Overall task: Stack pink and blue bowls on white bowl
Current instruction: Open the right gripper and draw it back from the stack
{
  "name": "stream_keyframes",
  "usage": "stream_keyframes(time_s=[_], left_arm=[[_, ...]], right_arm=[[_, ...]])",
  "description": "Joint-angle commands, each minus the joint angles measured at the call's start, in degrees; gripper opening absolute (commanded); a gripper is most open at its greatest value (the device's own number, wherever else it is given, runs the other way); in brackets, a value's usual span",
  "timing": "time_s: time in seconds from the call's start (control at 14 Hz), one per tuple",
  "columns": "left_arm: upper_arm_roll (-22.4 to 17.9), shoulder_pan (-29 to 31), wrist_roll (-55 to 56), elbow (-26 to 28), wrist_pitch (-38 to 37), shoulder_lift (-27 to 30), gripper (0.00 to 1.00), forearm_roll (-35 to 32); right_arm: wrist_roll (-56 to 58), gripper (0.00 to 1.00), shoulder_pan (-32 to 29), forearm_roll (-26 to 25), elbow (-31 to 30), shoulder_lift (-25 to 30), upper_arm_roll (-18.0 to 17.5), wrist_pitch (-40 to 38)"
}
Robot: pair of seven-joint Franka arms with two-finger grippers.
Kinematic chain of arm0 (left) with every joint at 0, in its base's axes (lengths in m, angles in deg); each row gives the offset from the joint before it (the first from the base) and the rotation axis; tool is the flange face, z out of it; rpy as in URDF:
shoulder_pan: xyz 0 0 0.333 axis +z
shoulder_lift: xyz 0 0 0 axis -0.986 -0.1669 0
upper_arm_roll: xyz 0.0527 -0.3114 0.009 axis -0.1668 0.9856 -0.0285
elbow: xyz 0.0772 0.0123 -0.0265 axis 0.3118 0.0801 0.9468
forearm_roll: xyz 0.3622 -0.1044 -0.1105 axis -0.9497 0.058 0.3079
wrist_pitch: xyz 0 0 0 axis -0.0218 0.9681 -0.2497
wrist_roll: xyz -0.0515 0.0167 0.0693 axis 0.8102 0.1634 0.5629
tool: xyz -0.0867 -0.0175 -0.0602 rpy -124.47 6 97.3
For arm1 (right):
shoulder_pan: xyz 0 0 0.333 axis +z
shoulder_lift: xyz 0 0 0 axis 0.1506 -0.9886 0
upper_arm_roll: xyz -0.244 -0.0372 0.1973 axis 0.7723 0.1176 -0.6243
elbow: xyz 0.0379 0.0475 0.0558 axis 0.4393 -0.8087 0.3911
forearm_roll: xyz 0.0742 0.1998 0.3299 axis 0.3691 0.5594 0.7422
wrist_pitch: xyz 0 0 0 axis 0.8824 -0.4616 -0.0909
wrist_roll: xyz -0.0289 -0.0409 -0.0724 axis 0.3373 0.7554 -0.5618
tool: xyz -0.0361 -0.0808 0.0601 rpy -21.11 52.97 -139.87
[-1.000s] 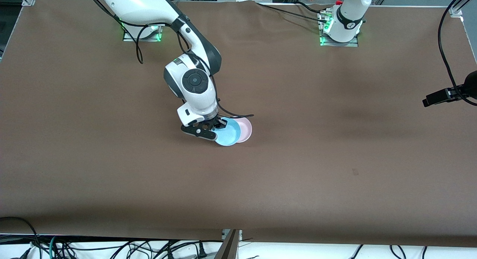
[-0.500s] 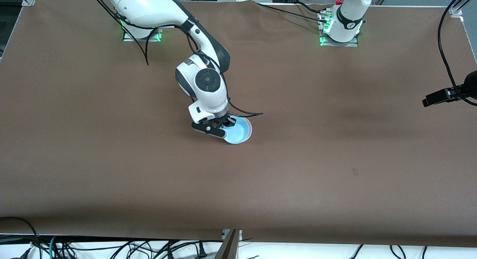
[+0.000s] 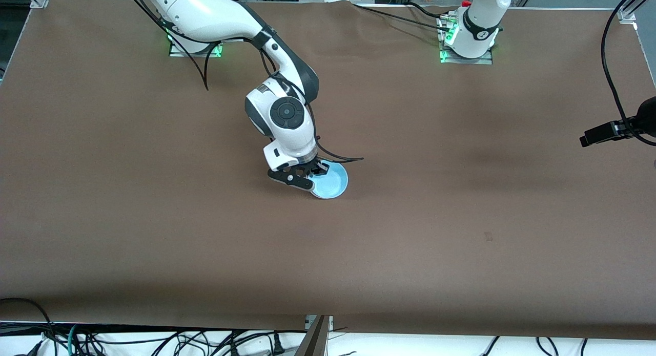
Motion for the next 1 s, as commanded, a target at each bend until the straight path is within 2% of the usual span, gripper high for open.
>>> stream_keyframes(time_s=[0.0,0.14,0.21,0.36,0.43,0.5,0.79,0.93], left_arm=[[-0.01,-0.44,-0.78,-1.47,-0.79,-0.52,1.00,0.95],[0.00,-0.35,-0.87,-1.47,-0.79,-0.52,1.00,0.95],[0.00,-0.44,-0.78,-1.47,-0.79,-0.52,1.00,0.95],[0.00,-0.35,-0.78,-1.47,-0.79,-0.52,1.00,0.95],[0.00,-0.44,-0.78,-1.47,-0.79,-0.52,1.00,0.95],[0.00,-0.44,-0.78,-1.47,-0.79,-0.52,1.00,0.95],[0.00,-0.79,-0.78,-1.47,-0.79,-0.52,1.00,0.95],[-0.09,-0.70,-0.87,-1.39,-0.79,-0.60,1.00,0.95]], right_arm=[[-0.65,0.00,0.84,0.89,1.69,-1.62,0.29,0.38],[-0.65,0.00,0.93,0.89,1.69,-2.15,0.29,1.34],[-0.56,0.06,0.93,0.89,1.69,-2.41,0.29,1.52],[-0.03,0.41,0.67,0.89,1.77,-2.42,0.38,1.53],[0.58,0.55,0.40,0.89,1.95,-2.33,0.38,1.53],[0.58,0.65,0.23,1.24,2.56,-2.07,0.47,1.09],[0.58,0.69,-0.13,3.09,4.67,-1.28,0.91,-0.22],[0.85,0.69,-1.26,3.09,7.99,-0.66,0.91,-6.35]])
